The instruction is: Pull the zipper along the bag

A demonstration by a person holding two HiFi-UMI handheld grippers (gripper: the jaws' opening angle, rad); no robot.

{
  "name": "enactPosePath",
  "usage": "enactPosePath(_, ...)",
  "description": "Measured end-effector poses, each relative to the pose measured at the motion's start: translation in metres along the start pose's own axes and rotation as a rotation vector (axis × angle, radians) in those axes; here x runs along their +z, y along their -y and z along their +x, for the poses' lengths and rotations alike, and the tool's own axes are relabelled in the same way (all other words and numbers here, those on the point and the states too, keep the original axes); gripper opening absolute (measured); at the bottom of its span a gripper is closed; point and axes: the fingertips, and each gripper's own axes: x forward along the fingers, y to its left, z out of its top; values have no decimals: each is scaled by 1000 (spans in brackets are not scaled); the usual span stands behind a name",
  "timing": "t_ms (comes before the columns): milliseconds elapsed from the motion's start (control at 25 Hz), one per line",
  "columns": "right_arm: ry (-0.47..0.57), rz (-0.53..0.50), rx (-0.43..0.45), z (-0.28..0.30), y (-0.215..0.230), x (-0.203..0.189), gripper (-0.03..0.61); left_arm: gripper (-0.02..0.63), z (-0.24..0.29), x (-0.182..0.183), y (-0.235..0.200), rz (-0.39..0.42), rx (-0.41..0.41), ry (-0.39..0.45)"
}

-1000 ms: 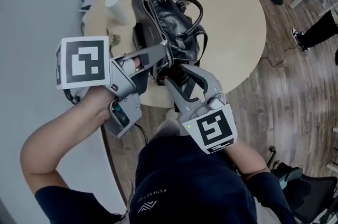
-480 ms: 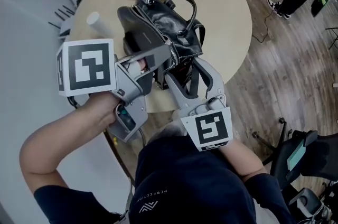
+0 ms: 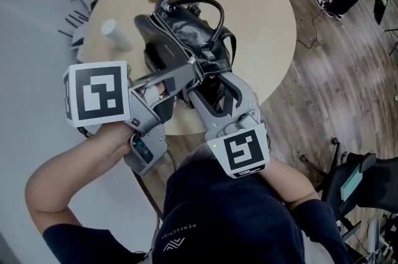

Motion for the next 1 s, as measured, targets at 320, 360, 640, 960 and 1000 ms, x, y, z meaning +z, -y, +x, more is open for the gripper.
enactPosePath(320,12,16,40,-1,-4,2,136,21,-4,0,2,3,11,13)
enactPosePath(360,11,6,42,-2,-5,1,114,21,-5,0,2,2,15,17)
enactPosePath(640,15,-27,37,0,-11,2,95,20,-4,-3,2,-13,12,24)
enactPosePath(960,41,31,129,-3,-11,1,31,22,-5,-3,2,10,24,9)
enactPosePath(1000,38,23,138,-4,-11,2,29,23,-6,-3,2,18,29,0)
